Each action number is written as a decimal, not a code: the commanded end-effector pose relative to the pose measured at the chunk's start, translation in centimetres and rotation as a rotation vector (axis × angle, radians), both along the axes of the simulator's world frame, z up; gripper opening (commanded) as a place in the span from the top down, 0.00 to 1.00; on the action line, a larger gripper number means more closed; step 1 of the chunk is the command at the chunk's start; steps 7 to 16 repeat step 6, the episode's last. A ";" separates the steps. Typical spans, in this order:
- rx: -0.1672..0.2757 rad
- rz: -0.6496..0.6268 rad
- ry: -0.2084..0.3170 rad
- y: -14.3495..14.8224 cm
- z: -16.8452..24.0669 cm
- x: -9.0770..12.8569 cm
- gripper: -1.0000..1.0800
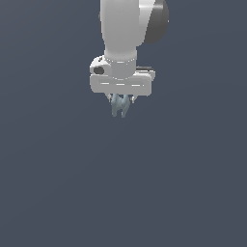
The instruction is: Pick up the object and move it to a goal position.
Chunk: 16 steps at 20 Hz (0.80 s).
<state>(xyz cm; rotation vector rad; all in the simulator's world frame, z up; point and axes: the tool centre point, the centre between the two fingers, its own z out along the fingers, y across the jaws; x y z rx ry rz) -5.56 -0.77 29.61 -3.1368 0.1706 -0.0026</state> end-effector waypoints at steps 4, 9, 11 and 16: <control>0.000 0.000 0.001 -0.1 1.3 -0.1 1.00; 0.000 0.000 0.001 -0.1 1.3 0.0 1.00; 0.000 0.000 0.001 -0.1 1.3 0.0 1.00; 0.000 0.000 0.001 -0.1 1.3 0.0 1.00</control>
